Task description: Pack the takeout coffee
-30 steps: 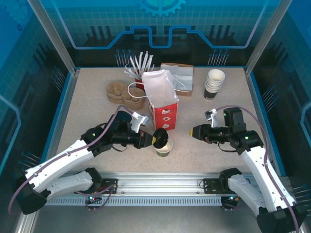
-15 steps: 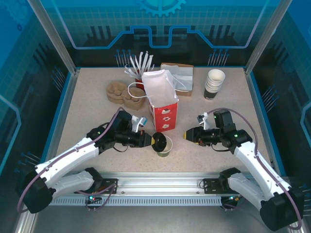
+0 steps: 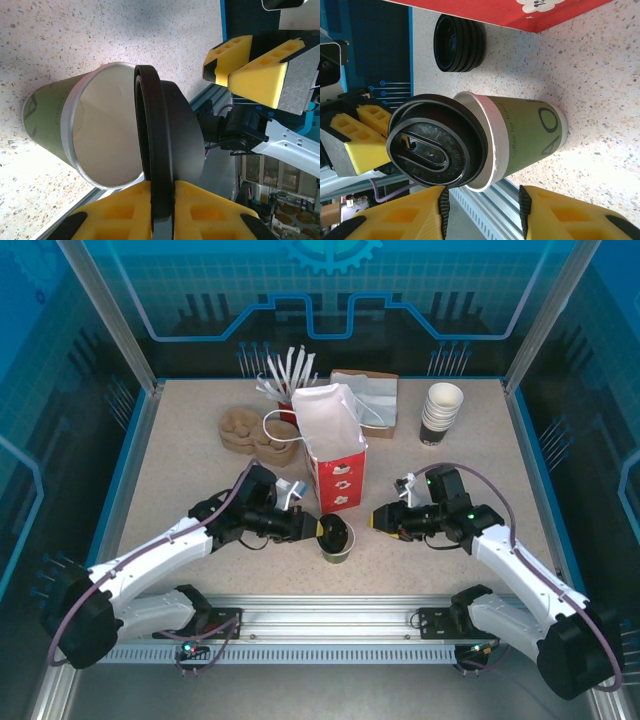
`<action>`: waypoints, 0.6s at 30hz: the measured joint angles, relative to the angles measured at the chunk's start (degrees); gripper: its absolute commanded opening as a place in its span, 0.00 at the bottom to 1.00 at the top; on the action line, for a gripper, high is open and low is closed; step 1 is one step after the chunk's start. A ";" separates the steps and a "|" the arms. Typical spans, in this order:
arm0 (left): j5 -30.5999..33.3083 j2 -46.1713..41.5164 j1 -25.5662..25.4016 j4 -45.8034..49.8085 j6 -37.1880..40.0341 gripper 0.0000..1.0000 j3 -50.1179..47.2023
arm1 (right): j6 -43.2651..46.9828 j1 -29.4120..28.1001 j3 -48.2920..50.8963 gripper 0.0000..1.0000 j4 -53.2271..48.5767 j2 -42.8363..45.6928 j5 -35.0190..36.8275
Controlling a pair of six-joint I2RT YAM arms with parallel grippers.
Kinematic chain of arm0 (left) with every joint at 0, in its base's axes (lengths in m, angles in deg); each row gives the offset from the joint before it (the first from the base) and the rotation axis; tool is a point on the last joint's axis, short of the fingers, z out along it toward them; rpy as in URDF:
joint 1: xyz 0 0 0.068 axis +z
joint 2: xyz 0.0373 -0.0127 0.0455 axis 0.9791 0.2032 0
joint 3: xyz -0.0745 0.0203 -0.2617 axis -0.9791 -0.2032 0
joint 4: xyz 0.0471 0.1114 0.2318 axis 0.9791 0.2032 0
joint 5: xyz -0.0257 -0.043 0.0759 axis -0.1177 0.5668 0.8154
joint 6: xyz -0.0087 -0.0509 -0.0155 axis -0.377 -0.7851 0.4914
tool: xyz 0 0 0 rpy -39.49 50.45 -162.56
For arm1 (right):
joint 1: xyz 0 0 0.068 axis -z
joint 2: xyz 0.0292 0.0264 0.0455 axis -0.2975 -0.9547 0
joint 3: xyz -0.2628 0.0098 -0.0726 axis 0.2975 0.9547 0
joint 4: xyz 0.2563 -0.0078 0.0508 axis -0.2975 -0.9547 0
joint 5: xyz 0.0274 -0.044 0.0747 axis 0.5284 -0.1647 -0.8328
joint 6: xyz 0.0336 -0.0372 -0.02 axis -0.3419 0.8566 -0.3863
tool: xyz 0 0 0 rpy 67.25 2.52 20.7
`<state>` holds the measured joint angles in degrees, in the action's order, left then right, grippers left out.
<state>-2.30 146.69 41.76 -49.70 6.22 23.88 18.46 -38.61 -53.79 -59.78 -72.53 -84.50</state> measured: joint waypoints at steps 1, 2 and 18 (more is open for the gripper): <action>-0.13 0.13 0.04 -0.07 -0.02 0.16 0.00 | -0.20 -0.33 0.07 0.44 0.24 -0.39 0.09; -0.17 0.26 0.04 -0.17 -0.02 0.17 0.00 | -0.22 -0.68 0.13 0.44 0.63 -0.85 0.20; -1.64 2.89 0.74 -1.68 -0.04 0.29 -1.92 | -0.90 -4.17 0.13 0.54 5.77 -5.64 0.24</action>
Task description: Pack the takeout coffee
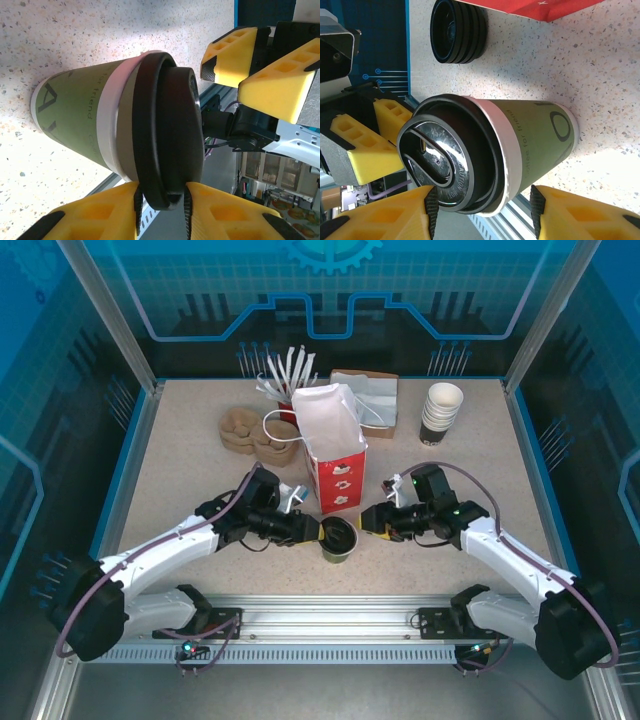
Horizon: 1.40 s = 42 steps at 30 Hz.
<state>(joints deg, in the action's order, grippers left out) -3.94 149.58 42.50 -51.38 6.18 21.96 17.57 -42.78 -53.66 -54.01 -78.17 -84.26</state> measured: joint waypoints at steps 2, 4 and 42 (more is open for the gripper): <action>-0.02 0.00 0.04 -0.24 0.00 0.29 -0.20 | -0.17 -0.39 0.00 0.54 0.13 -0.09 0.07; 0.00 0.00 0.04 -0.33 0.00 0.29 -0.52 | -0.39 -0.68 0.00 0.55 0.33 -0.09 0.17; 3.74 -5.01 0.04 2.60 2.91 0.62 -1.38 | 1.70 -3.85 -0.98 0.58 -3.15 0.83 3.61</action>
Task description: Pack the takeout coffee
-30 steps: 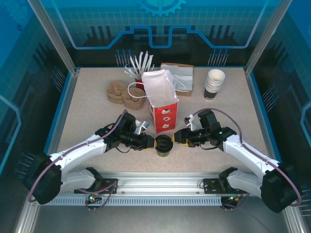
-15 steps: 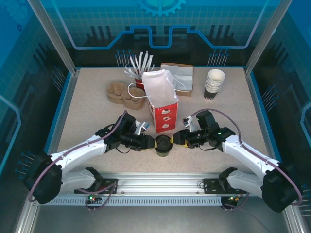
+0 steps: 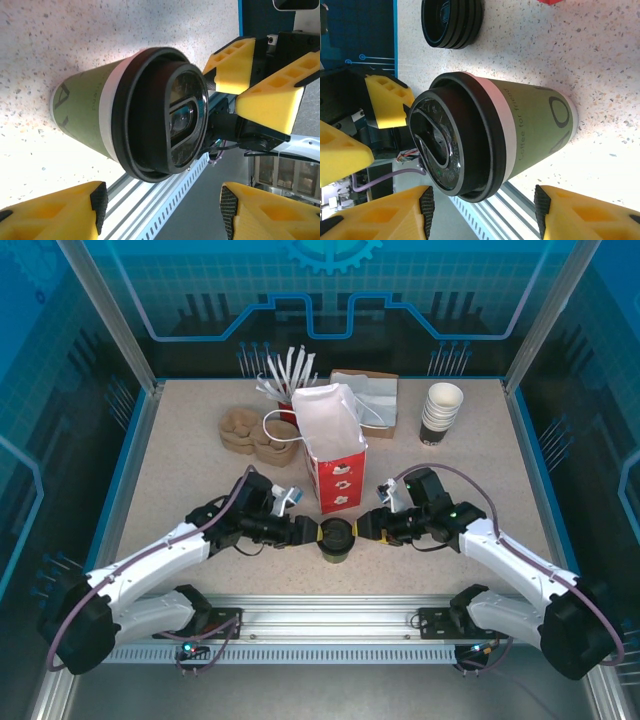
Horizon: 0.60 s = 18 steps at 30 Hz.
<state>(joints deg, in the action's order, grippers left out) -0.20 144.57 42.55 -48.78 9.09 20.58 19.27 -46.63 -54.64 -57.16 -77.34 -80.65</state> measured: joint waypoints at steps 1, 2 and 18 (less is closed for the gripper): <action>0.44 0.00 0.00 0.02 0.33 0.62 0.31 | 0.33 0.00 -0.13 0.58 -0.17 0.11 0.00; 0.85 0.02 0.00 0.02 0.57 0.62 0.57 | 0.66 0.00 -0.33 0.59 -0.44 0.17 0.00; 1.95 6.56 0.00 -2.73 2.08 0.59 2.12 | 4.07 -2.16 -2.64 0.60 -1.22 -3.37 0.52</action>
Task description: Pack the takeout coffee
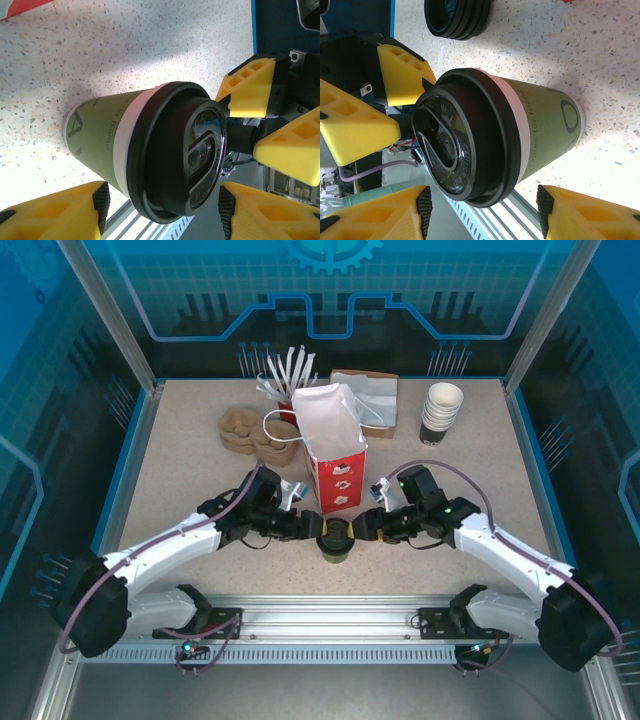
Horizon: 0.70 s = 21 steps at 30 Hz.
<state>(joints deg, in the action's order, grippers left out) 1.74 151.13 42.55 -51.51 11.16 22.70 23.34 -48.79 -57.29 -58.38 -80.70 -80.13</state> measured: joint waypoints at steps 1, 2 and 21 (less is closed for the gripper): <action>0.00 0.22 0.00 -0.35 0.00 0.59 0.00 | 0.17 -0.11 -0.17 0.60 -0.02 -0.50 0.02; 0.00 0.42 0.00 -0.63 0.00 0.58 0.00 | 0.22 -0.17 -0.33 0.60 -0.02 -0.96 0.09; 0.66 3.13 0.00 -2.62 0.11 0.48 -0.02 | 0.57 -0.46 -1.07 0.55 0.81 -5.05 1.03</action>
<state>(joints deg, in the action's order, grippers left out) 2.40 154.26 42.55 -54.14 11.27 22.68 23.90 -49.25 -58.36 -57.57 -85.75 -79.10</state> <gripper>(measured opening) 0.496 0.558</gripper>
